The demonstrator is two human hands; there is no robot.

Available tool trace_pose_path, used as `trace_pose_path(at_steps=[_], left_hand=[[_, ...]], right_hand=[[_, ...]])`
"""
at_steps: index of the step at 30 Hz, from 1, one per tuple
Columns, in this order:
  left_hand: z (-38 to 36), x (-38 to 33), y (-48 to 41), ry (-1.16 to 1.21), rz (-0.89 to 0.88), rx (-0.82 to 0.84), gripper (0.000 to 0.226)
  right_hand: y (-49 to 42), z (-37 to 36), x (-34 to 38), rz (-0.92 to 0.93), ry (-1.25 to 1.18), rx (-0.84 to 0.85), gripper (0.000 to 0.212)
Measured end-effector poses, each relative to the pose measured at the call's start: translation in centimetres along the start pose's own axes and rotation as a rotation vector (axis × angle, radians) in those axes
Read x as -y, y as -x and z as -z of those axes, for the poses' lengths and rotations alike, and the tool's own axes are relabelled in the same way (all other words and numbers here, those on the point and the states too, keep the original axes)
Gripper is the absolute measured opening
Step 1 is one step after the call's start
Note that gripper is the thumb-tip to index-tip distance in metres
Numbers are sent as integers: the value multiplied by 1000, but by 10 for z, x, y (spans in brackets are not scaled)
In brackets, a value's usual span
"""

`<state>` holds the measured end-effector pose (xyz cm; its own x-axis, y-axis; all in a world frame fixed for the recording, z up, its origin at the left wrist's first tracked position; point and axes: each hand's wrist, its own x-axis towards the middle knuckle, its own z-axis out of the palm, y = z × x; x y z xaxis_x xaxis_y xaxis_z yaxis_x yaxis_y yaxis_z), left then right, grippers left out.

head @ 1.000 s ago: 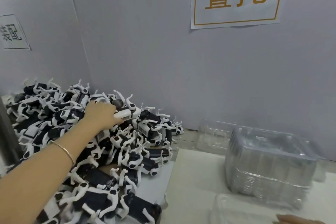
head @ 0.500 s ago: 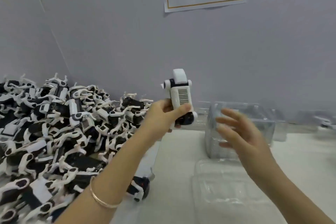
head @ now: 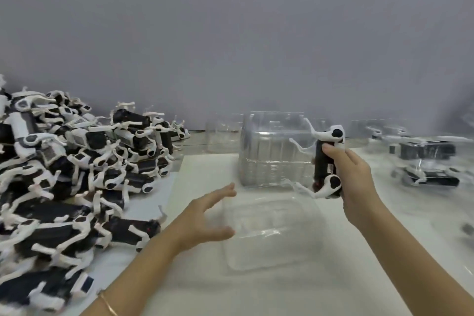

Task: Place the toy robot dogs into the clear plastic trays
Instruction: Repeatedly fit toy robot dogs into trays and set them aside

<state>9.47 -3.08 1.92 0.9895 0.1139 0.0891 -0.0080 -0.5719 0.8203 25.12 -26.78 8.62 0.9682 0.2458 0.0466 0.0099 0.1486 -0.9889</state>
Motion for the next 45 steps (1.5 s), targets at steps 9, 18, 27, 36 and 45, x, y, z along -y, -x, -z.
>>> trace_pose_path(at_steps=[9, 18, 27, 36, 45], left_hand=[[-40, -34, 47, -589, -150, -157, 116], [-19, -10, 10, -448, -307, -68, 80], [-73, -13, 3, -248, -260, -448, 60], [-53, 6, -24, 301, -35, -45, 98], [-58, 18, -24, 304, 0, -56, 97]], right_hand=[[1, 26, -18, -77, -23, -47, 38], [2, 30, -13, -24, 47, 201, 35], [-14, 19, -5, 86, 544, 602, 22], [-23, -9, -4, 243, 1150, 815, 28], [-27, -27, -6, 312, 1422, 832, 31]])
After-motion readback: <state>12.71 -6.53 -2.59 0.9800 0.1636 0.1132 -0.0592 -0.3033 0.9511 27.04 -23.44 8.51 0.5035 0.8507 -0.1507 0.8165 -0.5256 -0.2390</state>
